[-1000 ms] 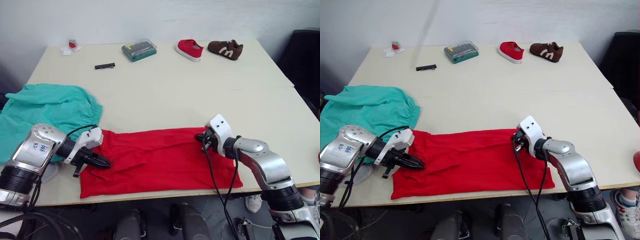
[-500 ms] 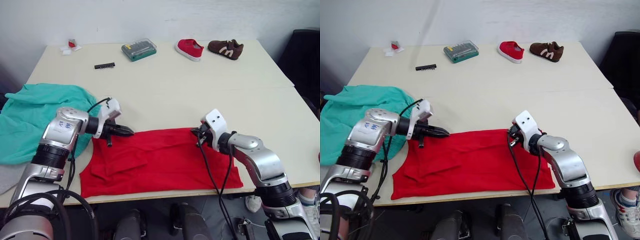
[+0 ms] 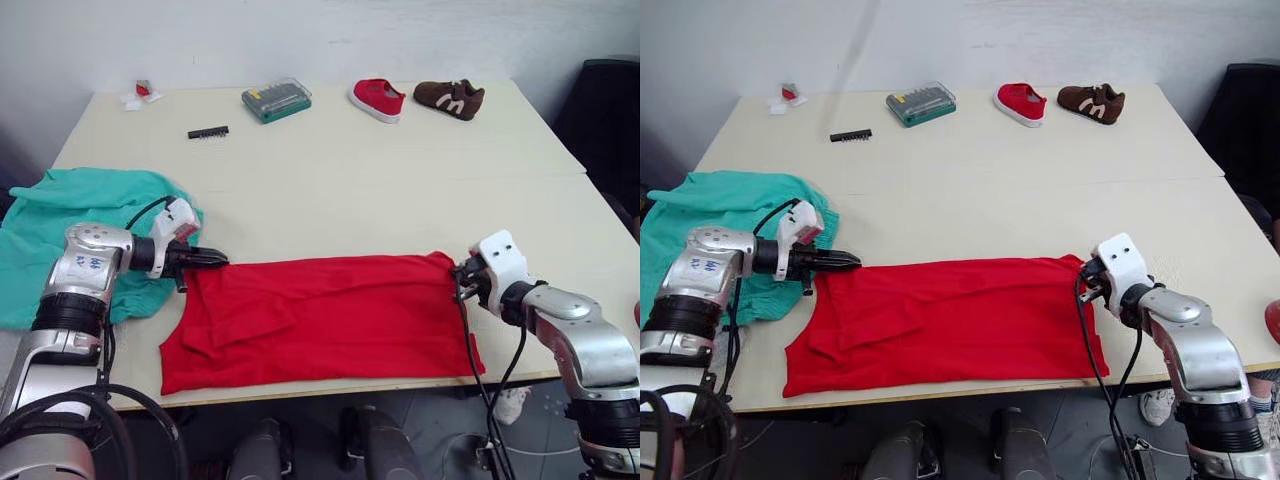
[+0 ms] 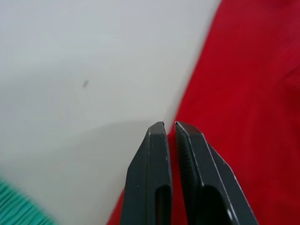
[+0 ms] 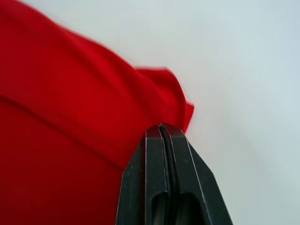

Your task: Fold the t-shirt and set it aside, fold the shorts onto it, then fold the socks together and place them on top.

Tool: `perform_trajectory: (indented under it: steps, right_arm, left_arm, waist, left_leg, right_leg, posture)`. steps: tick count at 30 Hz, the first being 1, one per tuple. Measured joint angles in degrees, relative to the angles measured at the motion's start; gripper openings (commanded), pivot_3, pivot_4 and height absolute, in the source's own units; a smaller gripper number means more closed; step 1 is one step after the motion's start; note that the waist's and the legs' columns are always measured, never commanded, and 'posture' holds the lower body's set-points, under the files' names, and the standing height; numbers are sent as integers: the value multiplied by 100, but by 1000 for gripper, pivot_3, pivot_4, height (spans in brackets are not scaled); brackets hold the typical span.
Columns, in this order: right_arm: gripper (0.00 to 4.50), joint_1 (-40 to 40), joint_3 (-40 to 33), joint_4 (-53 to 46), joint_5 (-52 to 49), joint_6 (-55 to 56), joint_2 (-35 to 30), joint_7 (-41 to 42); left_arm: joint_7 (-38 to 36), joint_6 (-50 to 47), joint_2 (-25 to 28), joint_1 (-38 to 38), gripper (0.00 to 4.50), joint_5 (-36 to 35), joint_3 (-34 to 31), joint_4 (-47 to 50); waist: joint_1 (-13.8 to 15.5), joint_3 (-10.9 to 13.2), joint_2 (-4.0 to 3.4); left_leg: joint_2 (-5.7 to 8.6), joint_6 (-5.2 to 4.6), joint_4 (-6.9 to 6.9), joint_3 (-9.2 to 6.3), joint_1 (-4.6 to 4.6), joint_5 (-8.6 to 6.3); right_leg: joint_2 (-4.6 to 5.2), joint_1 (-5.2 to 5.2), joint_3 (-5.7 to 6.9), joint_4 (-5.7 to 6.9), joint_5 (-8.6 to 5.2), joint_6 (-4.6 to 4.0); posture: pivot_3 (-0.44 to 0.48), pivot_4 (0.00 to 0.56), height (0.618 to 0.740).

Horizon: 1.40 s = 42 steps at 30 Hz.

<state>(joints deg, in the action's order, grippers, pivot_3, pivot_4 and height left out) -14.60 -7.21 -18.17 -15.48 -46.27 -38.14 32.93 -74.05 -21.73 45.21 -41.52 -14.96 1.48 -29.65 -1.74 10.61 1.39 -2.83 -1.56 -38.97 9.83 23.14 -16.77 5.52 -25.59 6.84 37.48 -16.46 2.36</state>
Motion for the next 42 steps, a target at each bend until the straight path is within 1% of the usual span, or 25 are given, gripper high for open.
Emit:
perform_trajectory:
  steps: [3, 6, 7, 9, 10, 11, 14, 17, 18, 22, 25, 29, 31, 34, 36, 38, 42]
  right_arm:
    - [0, -221, 77, -228, -188, 60, -389, 461]
    - [601, -622, 376, -153, -219, 156, -992, 1082]
    - [912, -800, 567, -43, -196, 245, -1171, 1318]
    - [1626, -1123, 994, 303, -37, 491, -1399, 1710]
    - [1878, -1236, 1164, 465, 64, 602, -1438, 1837]
    - [2260, -1368, 1323, 654, 153, 704, -1443, 1946]
    - [3380, -2125, 1874, 1647, 448, 873, -1272, 2287]
    - [4459, -2607, 2236, 2371, 691, 1047, -996, 2499]
    - [4489, -2679, 2302, 2538, 748, 1082, -892, 2524]
    - [4489, -2927, 2504, 3217, 918, 1078, -521, 2608]
    - [3873, -3037, 2508, 3506, 1035, 1138, -458, 2736]
    - [2416, -3072, 2514, 3641, 1142, 1304, -404, 2873]
    - [1800, -3073, 2514, 3666, 1195, 1382, -363, 2908]
    - [683, -3112, 2514, 3758, 1253, 1480, -292, 2945]
    - [41, -3157, 2514, 3847, 1291, 1523, -262, 2971]
    - [14, -3210, 2524, 3944, 1354, 1603, -259, 3030]
    - [14, -3544, 2624, 4485, 1534, 1975, -142, 3173]
  left_arm:
    - [-81, -366, -2, 145, 989, -517, -362, 937]
    - [-330, -1137, -8, 266, 1926, -1207, -456, 1757]
    - [-380, -1411, -20, 273, 2265, -1434, -466, 1997]
    - [-405, -1661, -86, 284, 2923, -1688, -471, 2443]
    - [-405, -1708, -141, 289, 3139, -1764, -464, 2619]
    - [-405, -1741, -172, 302, 3503, -1836, -432, 2775]
    - [-412, -1753, -331, 405, 4480, -1937, -235, 3285]
    - [-381, -1667, -427, 468, 4500, -1946, -38, 3600]
    - [-355, -1624, -423, 482, 4500, -1935, -37, 3608]
    - [-178, -1382, -429, 582, 4500, -1811, -20, 3621]
    - [-105, -1298, -410, 617, 4500, -1756, -15, 3625]
    - [-83, -1163, -380, 628, 4500, -1651, -14, 3624]
    - [-65, -1112, -380, 628, 4500, -1619, -11, 3623]
    - [-57, -1057, -380, 628, 4500, -1606, 5, 3621]
    - [-57, -1035, -380, 628, 4500, -1596, 26, 3619]
    - [-58, -1000, -380, 626, 4500, -1575, 43, 3607]
    - [-46, -903, -386, 621, 4500, -1475, 90, 3565]
  waist:
    - [13, 0, -1]
    - [19, 2, -1]
    - [19, 2, -1]
    - [16, 3, 0]
    - [17, 3, -1]
    - [17, 3, 0]
    - [-3, 5, -3]
    - [0, 6, -2]
    - [0, 6, -2]
    - [7, 8, -5]
    - [17, 8, -5]
    - [15, 8, -5]
    - [13, 8, -5]
    - [12, 7, -5]
    - [11, 7, -5]
    - [11, 7, -5]
    - [6, 7, -5]
  left_leg:
    - [4, -3, -1, 0, -2, -1]
    - [6, -6, -3, -1, -1, -1]
    - [7, -6, -3, -1, -2, -1]
    - [7, -6, -2, -1, -3, 0]
    - [7, -5, -2, -1, -3, 0]
    - [6, -5, -2, 0, -2, 0]
    - [7, -3, -3, 7, -4, 2]
    - [2, 6, -1, 5, -5, 8]
    - [1, 8, -1, 4, -6, 8]
    - [2, 8, -2, 5, -4, 9]
    - [3, 7, -3, 3, -4, 9]
    - [4, 6, -4, 3, -5, 9]
    - [4, 6, -4, 3, -6, 9]
    - [4, 6, -6, 3, -8, 9]
    - [4, 6, -6, 3, -9, 10]
    - [4, 6, -6, 3, -9, 10]
    - [6, 4, -7, 3, -8, 11]
  right_leg:
    - [4, 5, -2, -4, 0, 1]
    - [4, 8, -1, -6, 1, 3]
    - [3, 8, -2, -6, 1, 4]
    - [2, 9, -2, -8, 1, 4]
    - [2, 9, -2, -8, 0, 4]
    - [1, 8, -2, -8, 0, 4]
    - [1, 7, -8, -5, 0, 4]
    - [-7, 6, -7, -4, -2, 1]
    - [-8, 6, -7, -4, -2, 0]
    - [-5, 5, -7, -4, -2, 0]
    - [-2, 6, -6, -4, -2, 0]
    - [0, 9, -6, -4, -2, 1]
    - [0, 9, -6, -3, -1, 1]
    - [0, 10, -6, -1, -1, 1]
    - [1, 10, -6, 0, -1, 0]
    - [1, 11, -6, 1, -1, 0]
    - [2, 10, -6, 1, 0, 1]
  posture:
    - [0, 150, 740]
    - [0, 150, 740]
    - [0, 150, 740]
    - [0, 150, 740]
    - [0, 150, 740]
    - [0, 150, 740]
    - [0, 150, 740]
    - [0, 150, 740]
    - [0, 150, 740]
    - [0, 150, 740]
    - [0, 150, 740]
    - [0, 150, 740]
    - [0, 150, 740]
    - [0, 150, 740]
    - [0, 150, 740]
    - [0, 150, 740]
    - [0, 150, 740]
